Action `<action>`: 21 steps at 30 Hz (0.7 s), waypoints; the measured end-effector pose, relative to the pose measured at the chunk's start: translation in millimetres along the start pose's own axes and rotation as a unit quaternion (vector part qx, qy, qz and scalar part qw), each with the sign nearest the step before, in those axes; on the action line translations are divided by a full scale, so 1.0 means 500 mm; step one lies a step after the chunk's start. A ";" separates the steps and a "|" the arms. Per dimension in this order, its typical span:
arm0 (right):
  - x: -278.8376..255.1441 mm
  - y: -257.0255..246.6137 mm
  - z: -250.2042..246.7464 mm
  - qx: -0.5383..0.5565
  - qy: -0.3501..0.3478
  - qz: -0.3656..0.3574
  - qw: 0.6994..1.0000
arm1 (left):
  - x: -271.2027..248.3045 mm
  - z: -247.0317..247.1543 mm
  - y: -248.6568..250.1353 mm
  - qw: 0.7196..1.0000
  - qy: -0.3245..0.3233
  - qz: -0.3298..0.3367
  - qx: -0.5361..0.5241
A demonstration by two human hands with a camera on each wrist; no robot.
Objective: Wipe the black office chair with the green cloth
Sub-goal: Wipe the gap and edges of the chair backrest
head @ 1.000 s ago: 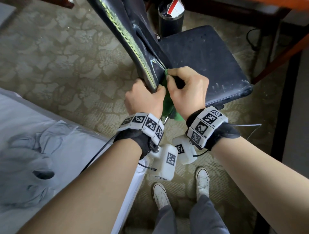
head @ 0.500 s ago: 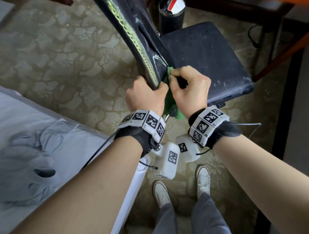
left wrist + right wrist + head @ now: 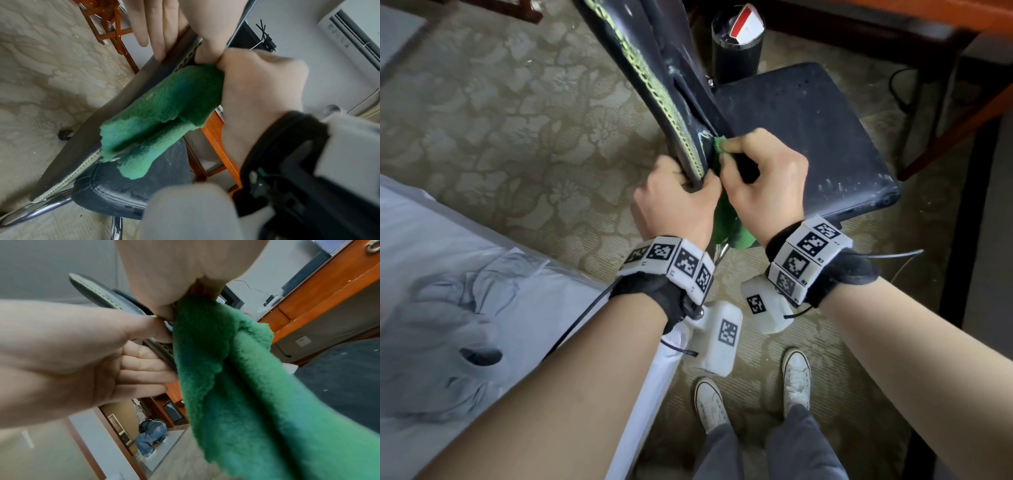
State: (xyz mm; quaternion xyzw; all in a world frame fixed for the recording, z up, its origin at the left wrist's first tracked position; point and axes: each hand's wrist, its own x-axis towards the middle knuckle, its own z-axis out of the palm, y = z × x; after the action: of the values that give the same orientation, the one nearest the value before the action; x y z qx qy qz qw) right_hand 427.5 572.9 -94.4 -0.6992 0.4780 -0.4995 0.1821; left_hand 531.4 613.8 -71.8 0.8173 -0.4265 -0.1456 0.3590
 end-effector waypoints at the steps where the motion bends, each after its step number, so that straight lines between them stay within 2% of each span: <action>1: -0.004 0.009 0.000 -0.003 -0.005 0.012 1.000 | -0.001 0.000 0.001 1.000 -0.001 0.001 -0.003; 5: -0.004 0.011 -0.003 -0.019 -0.013 0.031 0.999 | -0.004 -0.005 0.011 1.000 -0.009 -0.007 0.011; 10: 0.029 -0.039 -0.006 0.009 -0.008 -0.057 0.998 | 0.000 -0.006 0.006 0.999 -0.030 -0.014 0.026; 16: 0.019 -0.011 -0.018 -0.003 -0.035 -0.006 0.999 | -0.002 -0.009 0.011 0.999 -0.031 -0.005 0.023; 21: 0.033 -0.029 -0.020 0.002 -0.041 -0.050 0.998 | 0.000 -0.007 0.012 0.999 -0.024 -0.006 0.029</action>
State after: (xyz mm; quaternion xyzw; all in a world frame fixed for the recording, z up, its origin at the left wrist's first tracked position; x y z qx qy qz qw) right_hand 426.7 568.1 -70.9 -0.7415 0.4337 -0.4802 0.1774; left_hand 529.7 613.2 -64.8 0.8261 -0.4340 -0.1547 0.3244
